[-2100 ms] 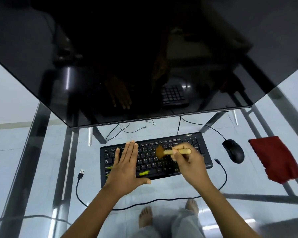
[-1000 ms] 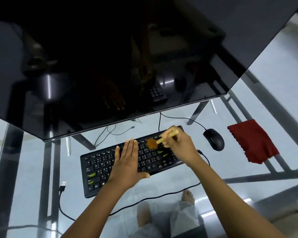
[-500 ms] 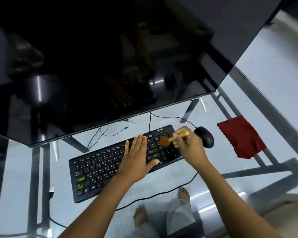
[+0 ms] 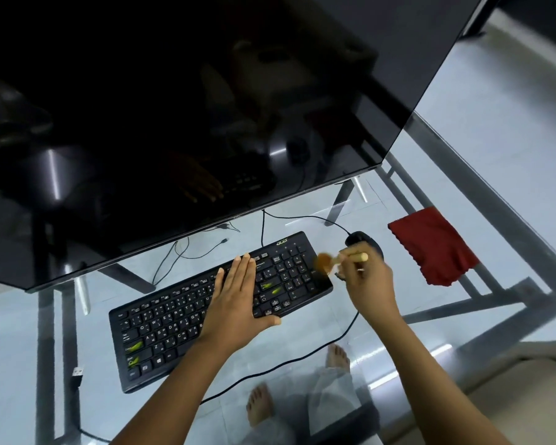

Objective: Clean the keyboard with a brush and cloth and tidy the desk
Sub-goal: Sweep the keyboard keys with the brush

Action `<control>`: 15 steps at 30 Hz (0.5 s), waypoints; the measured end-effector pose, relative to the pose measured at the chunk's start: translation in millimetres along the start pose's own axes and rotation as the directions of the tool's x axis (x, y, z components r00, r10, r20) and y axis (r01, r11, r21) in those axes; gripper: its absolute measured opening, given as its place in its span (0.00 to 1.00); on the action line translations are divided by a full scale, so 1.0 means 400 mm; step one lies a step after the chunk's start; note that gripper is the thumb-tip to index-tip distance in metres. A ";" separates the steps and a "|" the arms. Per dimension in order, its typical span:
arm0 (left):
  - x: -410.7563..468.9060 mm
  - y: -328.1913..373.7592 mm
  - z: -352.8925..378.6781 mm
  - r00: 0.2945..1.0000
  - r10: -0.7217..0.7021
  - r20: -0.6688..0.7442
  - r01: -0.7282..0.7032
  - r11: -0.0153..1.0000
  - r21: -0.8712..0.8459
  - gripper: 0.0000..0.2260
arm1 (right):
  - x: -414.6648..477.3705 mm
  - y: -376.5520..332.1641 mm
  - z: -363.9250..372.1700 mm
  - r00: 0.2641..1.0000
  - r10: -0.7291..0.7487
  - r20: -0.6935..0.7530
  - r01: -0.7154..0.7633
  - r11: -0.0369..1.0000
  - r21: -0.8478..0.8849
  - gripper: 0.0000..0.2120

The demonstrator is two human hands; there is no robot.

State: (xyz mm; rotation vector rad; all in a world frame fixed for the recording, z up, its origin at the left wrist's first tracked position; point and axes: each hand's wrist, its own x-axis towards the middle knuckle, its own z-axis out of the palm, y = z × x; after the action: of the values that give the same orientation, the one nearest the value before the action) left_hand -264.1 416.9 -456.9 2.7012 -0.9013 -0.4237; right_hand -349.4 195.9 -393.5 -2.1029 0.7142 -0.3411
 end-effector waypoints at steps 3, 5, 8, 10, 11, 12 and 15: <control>0.002 0.002 0.000 1.000 0.005 -0.004 -0.005 1.000 0.003 0.54 | 0.005 0.003 -0.018 0.998 0.049 0.032 -0.052 0.994 0.095 0.05; 0.001 0.000 -0.001 1.000 0.010 -0.004 -0.010 1.000 0.010 0.54 | -0.005 0.001 -0.010 0.984 0.048 0.174 -0.053 0.998 0.025 0.05; 0.000 0.001 -0.001 1.000 0.005 -0.002 -0.005 1.000 0.011 0.54 | -0.003 -0.001 -0.006 0.999 0.032 -0.016 -0.031 0.999 0.036 0.04; 0.001 0.003 -0.002 1.000 0.010 -0.007 -0.010 1.000 0.004 0.54 | 0.008 -0.008 -0.007 0.999 0.032 0.042 -0.038 0.989 0.141 0.05; 0.000 0.002 -0.003 1.000 0.013 -0.006 -0.013 1.000 0.004 0.53 | 0.011 -0.016 -0.003 0.988 0.028 0.150 -0.054 0.984 0.169 0.05; 0.000 0.001 -0.002 1.000 0.014 -0.006 -0.014 1.000 0.005 0.53 | 0.014 -0.023 0.002 0.972 0.016 0.235 -0.054 0.986 0.155 0.06; -0.001 0.002 -0.002 1.000 0.009 -0.009 -0.009 1.000 -0.001 0.53 | 0.042 -0.036 0.015 0.992 -0.019 0.128 0.007 0.996 0.088 0.08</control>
State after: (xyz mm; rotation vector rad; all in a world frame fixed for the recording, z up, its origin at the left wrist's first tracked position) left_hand -264.6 416.9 -455.6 2.6950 -0.9110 -0.4096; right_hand -327.9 196.1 -385.7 -2.0274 0.5994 -0.2368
